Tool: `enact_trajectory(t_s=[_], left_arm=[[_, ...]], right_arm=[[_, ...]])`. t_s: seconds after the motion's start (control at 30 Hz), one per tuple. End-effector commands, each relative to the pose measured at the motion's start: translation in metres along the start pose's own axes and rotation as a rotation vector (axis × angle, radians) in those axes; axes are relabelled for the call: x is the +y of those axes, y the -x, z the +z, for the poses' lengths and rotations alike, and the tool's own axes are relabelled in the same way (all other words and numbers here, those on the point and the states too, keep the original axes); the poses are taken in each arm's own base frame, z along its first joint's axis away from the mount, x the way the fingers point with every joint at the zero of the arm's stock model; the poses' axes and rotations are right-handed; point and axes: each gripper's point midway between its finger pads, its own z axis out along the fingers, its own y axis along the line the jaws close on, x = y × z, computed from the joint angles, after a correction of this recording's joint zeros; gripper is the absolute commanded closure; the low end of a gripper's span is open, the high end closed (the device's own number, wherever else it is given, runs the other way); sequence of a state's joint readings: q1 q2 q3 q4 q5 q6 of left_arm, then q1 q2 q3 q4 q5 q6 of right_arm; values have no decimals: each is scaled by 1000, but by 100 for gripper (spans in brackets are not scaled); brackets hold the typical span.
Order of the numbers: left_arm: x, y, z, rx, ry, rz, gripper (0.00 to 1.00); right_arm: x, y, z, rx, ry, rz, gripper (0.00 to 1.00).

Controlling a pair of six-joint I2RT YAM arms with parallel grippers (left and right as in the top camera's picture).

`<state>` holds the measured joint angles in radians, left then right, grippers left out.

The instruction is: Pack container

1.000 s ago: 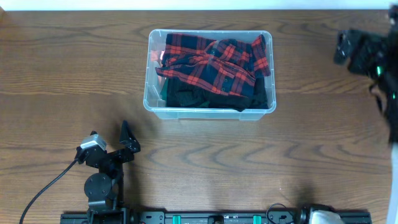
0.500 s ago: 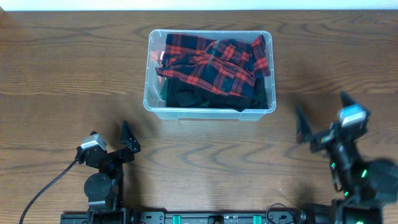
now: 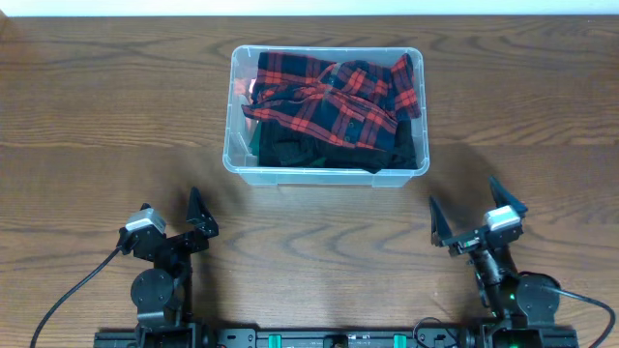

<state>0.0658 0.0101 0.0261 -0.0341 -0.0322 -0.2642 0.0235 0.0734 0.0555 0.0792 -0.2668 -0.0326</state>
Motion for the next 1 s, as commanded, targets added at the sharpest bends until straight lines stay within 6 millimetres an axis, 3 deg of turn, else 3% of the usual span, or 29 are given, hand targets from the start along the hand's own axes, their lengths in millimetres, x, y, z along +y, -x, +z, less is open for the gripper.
enact_trajectory(t_s=[0.0, 0.33, 0.47, 0.97], left_arm=[[9, -16, 1, 44, 34, 13, 2], [9, -16, 1, 44, 35, 13, 2], [9, -16, 1, 44, 34, 13, 2], [9, -16, 1, 44, 35, 13, 2]], right_arm=[[-15, -6, -1, -2, -98, 59, 1], [-22, -28, -4, 54, -144, 69, 1], [-25, -46, -7, 130, -168, 81, 1], [-26, -46, -7, 127, -175, 80, 1]])
